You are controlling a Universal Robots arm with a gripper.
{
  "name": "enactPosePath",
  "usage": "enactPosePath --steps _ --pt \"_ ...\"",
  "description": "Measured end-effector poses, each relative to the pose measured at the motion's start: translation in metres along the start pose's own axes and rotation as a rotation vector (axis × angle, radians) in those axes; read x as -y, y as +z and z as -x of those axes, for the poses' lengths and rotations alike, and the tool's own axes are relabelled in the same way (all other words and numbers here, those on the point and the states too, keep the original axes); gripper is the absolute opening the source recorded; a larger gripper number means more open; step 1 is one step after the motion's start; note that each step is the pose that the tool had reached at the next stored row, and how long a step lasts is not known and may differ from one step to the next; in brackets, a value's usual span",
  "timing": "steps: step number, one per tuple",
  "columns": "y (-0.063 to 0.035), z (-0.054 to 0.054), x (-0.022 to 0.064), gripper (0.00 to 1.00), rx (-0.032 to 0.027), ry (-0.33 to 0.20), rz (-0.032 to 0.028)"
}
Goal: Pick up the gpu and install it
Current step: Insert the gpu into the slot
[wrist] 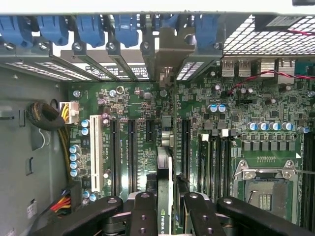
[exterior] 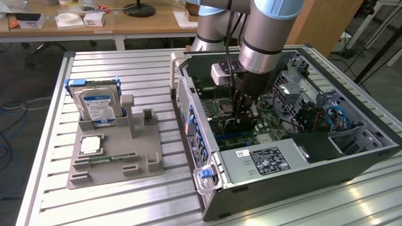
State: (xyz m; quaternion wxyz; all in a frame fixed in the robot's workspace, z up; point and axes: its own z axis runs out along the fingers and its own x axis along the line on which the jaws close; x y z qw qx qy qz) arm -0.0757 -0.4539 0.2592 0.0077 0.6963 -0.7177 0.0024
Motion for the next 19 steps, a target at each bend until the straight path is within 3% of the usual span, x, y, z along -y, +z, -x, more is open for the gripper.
enactPosePath --steps 19 --pt "0.0028 0.0023 0.0 0.26 -0.0001 0.01 0.0002"
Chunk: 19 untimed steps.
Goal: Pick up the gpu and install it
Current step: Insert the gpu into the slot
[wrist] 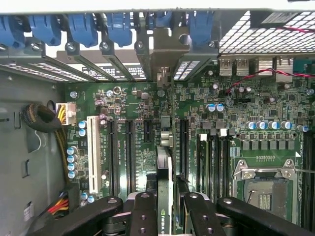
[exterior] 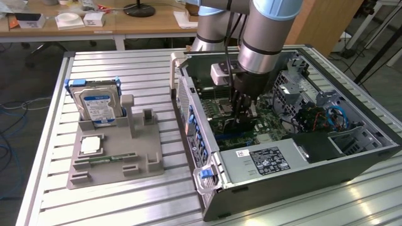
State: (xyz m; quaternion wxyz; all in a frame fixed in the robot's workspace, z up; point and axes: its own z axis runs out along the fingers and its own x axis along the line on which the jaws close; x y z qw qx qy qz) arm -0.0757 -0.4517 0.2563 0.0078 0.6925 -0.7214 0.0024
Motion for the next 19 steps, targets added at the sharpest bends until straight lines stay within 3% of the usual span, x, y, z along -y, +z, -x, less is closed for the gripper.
enactPosePath --steps 19 --pt "0.0023 -0.0001 0.0 0.26 -0.0004 0.0 -0.0002"
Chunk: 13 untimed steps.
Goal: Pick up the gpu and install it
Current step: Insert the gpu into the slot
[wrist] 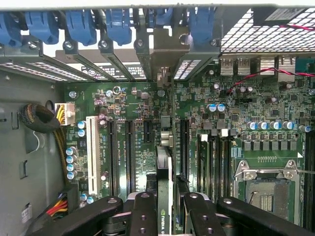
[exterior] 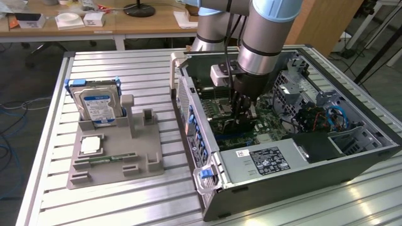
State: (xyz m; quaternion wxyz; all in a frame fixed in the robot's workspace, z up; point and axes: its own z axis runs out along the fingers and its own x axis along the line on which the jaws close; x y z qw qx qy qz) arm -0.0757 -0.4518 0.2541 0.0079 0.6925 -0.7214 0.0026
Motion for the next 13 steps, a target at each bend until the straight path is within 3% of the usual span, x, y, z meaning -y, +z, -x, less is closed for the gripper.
enactPosePath --steps 13 --pt "0.0056 -0.0004 0.0002 0.26 -0.0003 0.0 -0.0003"
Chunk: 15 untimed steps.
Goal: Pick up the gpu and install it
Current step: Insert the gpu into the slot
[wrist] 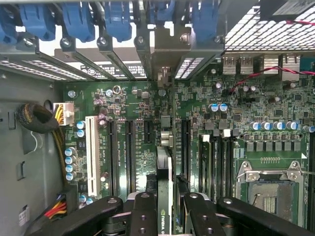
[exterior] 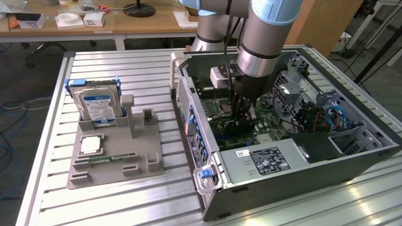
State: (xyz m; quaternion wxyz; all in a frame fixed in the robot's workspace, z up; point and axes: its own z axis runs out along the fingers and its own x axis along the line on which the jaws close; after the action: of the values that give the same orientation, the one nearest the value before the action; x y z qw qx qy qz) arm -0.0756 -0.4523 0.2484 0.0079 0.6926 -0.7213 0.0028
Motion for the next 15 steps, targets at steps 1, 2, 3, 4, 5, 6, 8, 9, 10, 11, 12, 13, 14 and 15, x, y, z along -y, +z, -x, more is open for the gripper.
enactPosePath --steps 1,2,3,4,5,6,8,9,10,11,12,13,14,15 --pt "0.0 0.0 0.0 0.26 0.0 0.0 0.0002" --pt "0.0 0.0 0.0 0.26 0.0 0.0 0.0002" --pt "0.0 0.0 0.0 0.26 -0.0001 0.0 0.0002" --pt "0.0 0.0 0.0 0.26 -0.0001 0.0 0.0002" --pt "0.0 0.0 0.0 0.26 -0.0001 0.0 0.0002" --pt "0.0 0.0 -0.0001 0.26 -0.0001 0.0 0.0002" --pt "0.0001 0.0 -0.0001 0.26 0.0 0.0 0.0002" --pt "0.0001 0.0 -0.0001 0.26 0.0 0.0 0.0002" --pt "0.0005 0.0002 -0.0002 0.26 0.0017 0.0 0.0001" --pt "0.0005 0.0002 -0.0001 0.27 0.0012 0.0 -0.0002" --pt "0.0005 0.0001 -0.0001 0.27 0.001 0.0 -0.0002" --pt "0.0002 0.0001 -0.0001 0.33 0.0002 0.0 0.0001" --pt "0.0001 0.0 -0.0001 0.33 0.0 0.0 0.0002" --pt "-0.0002 0.0 -0.0001 0.33 0.0 0.0 0.0002"
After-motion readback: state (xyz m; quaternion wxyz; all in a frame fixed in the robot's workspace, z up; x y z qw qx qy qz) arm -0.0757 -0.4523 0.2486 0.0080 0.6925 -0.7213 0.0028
